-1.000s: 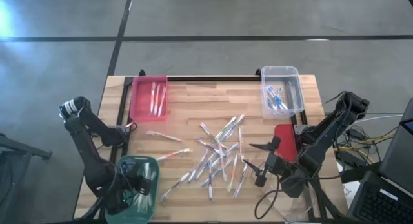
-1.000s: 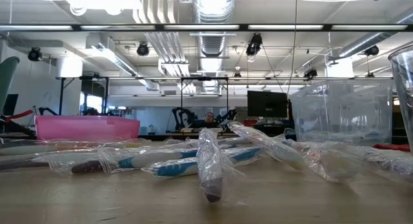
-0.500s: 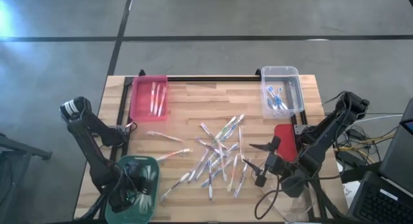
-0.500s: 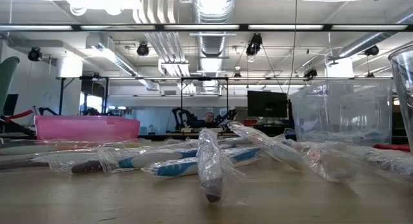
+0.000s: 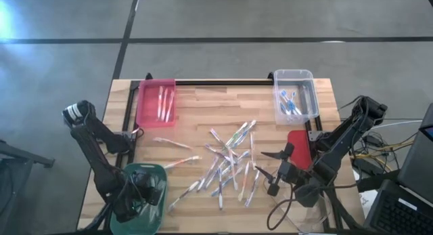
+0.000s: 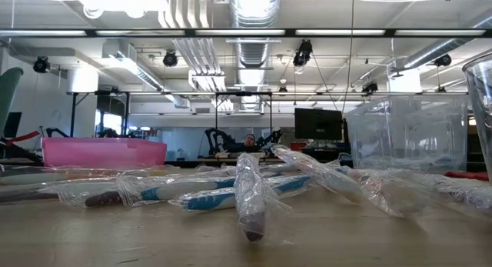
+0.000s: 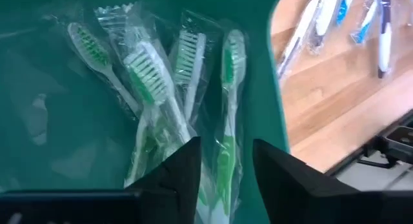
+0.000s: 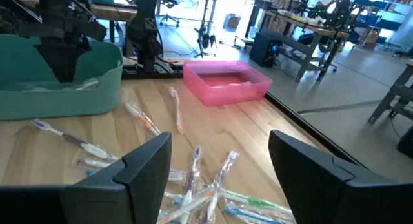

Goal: Pick & Place Toothbrushes
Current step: Adjust the bottom transparent bin

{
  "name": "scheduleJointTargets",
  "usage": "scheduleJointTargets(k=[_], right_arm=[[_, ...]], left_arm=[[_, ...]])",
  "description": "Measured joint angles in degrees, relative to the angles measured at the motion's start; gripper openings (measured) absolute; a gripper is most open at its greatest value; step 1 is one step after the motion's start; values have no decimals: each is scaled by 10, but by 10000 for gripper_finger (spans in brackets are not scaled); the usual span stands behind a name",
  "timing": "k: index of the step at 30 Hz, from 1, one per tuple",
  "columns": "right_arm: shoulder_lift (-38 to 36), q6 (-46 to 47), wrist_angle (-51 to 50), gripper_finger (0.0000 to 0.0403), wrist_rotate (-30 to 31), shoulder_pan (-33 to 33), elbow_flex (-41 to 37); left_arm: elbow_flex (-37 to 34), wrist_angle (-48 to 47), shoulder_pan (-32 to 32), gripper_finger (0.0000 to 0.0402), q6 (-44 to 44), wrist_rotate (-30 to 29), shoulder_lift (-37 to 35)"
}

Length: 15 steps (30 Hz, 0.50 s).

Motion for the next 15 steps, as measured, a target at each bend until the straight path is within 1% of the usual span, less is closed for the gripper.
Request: scheduleJointTargets(k=[4, 6, 8, 10, 13, 15], right_arm=[[0, -1, 0, 244, 0, 0, 0], [0, -5, -2, 236, -9, -2, 0], [0, -25, -3, 222, -50, -13, 0], [-2, -44, -4, 203, -102, -31, 0], [-9, -69, -10, 166, -183, -68, 0], [-17, -74, -36, 138, -233, -93, 0]], left_arm=[[0, 0, 0, 156, 0, -5, -33], [1, 0, 0, 157, 6, -31, -53], [1, -2, 0, 157, 21, -75, -73], [1, -2, 0, 156, 44, -132, -95], [1, -2, 0, 156, 105, -217, -124], [1, -2, 0, 156, 151, -265, -139]])
